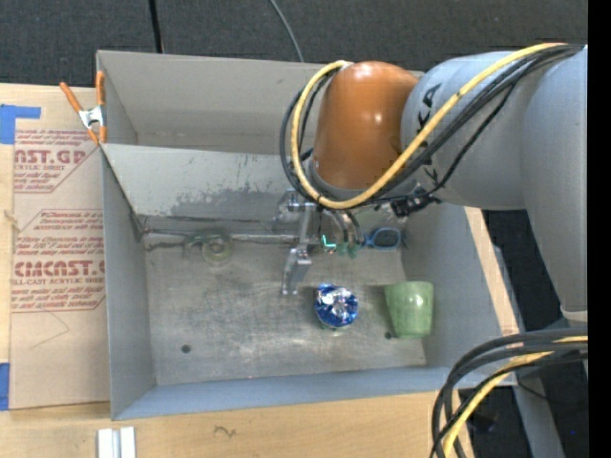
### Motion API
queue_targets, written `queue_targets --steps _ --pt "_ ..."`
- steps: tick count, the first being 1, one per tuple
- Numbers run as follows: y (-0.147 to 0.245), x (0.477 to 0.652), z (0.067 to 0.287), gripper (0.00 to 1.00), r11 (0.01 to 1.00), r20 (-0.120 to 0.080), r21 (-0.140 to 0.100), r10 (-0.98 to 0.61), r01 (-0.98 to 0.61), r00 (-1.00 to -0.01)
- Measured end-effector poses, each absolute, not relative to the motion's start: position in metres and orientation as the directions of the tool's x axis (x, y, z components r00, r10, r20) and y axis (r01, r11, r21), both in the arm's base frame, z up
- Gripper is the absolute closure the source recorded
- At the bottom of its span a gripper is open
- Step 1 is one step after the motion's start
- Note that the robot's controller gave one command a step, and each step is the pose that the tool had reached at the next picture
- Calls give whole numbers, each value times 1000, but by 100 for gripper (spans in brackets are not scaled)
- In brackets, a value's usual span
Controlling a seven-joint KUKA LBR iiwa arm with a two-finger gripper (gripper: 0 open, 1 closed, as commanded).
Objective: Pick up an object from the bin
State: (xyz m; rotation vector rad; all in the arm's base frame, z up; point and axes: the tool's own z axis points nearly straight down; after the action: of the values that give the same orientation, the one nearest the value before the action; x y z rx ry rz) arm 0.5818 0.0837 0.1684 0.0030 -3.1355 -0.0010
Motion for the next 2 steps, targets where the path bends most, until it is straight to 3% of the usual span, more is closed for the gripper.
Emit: queue_targets --steps 1,2 --pt "-9 556 96 0 1000 7 -3 2 2 -1000" --pt "-51 530 73 0 1000 -8 4 7 7 -1000"
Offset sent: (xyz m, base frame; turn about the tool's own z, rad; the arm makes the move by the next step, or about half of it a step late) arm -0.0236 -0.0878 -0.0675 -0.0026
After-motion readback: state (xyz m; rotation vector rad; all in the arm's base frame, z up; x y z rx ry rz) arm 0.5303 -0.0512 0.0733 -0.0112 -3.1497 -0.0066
